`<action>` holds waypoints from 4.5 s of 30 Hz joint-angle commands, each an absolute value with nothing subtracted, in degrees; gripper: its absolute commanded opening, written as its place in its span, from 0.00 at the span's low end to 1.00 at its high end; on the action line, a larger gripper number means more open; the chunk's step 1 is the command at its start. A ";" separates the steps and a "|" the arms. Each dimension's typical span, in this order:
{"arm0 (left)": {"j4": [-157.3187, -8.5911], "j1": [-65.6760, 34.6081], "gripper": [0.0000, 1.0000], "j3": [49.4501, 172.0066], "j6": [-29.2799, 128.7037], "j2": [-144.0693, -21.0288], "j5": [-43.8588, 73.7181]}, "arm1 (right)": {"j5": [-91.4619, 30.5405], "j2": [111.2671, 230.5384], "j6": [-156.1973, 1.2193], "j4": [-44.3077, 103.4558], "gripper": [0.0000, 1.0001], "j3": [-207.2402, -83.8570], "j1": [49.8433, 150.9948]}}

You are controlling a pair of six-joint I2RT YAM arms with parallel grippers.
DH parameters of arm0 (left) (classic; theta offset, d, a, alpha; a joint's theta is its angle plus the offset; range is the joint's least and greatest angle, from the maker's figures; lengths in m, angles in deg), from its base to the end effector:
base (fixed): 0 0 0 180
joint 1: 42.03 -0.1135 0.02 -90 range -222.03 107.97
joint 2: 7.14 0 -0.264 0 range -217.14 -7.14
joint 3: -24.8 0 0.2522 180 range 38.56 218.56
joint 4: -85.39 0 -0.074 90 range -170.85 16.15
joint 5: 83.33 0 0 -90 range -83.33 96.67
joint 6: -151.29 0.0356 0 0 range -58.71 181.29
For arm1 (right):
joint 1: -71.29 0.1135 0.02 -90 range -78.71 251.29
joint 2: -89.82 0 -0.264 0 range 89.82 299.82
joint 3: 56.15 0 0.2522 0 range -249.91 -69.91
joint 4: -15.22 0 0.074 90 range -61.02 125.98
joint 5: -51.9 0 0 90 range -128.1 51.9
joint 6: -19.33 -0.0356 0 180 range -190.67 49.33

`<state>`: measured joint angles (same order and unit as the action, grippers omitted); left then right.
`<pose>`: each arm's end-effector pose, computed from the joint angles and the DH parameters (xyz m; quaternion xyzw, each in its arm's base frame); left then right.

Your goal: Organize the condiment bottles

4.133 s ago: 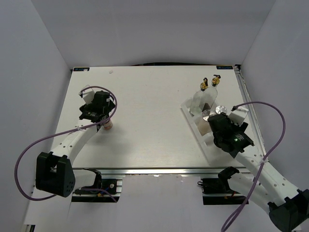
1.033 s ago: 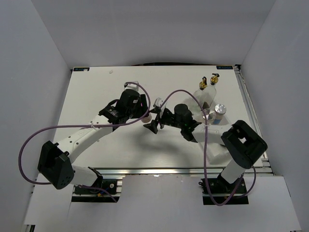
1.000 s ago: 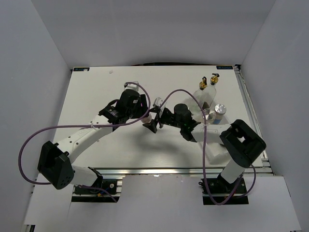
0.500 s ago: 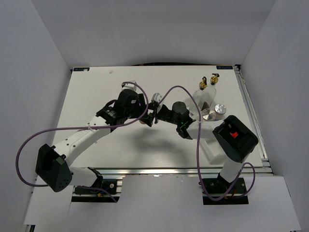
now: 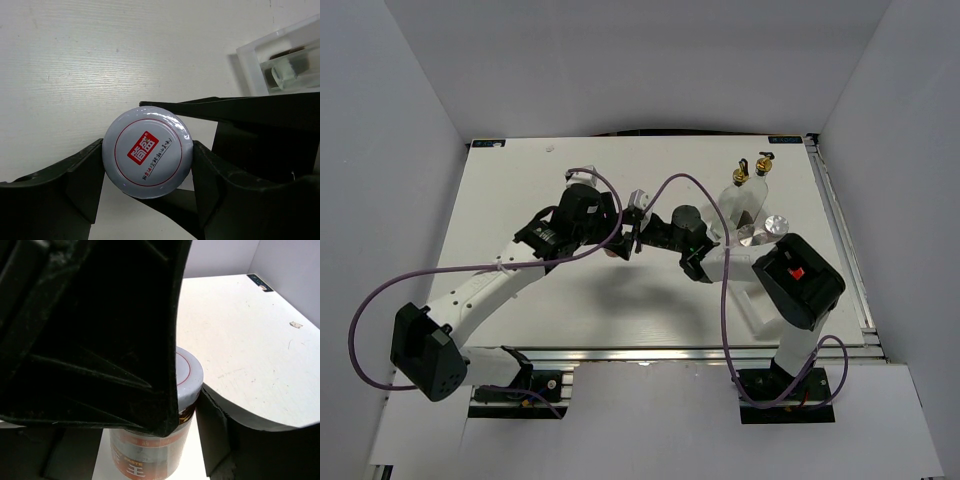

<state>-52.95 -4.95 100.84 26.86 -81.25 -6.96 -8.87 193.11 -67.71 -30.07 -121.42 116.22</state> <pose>0.2311 -0.1641 0.3065 -0.0296 0.8998 -0.1593 0.4050 0.2593 0.2832 0.2284 -0.4326 0.5076 0.4158 0.6183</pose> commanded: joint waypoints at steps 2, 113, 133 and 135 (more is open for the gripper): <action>-58.09 -3.36 0.00 102.72 26.84 -77.46 -3.53 | -10.15 193.53 -70.23 -35.79 0.22 -123.09 117.17; -68.63 -19.89 0.98 98.24 28.77 -86.51 -7.40 | -100.24 117.42 -86.58 23.26 0.63 -80.46 117.26; -69.16 -19.89 0.98 98.24 28.86 -86.59 -6.96 | -99.27 119.17 -90.79 37.14 0.64 -86.35 117.26; -69.16 -19.89 0.98 98.15 28.86 -86.68 -6.78 | -99.54 119.70 -91.33 39.08 0.65 -86.88 117.26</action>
<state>-68.49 -19.49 98.92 28.74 -89.16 -7.40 -97.89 119.38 -88.59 38.04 -82.71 117.12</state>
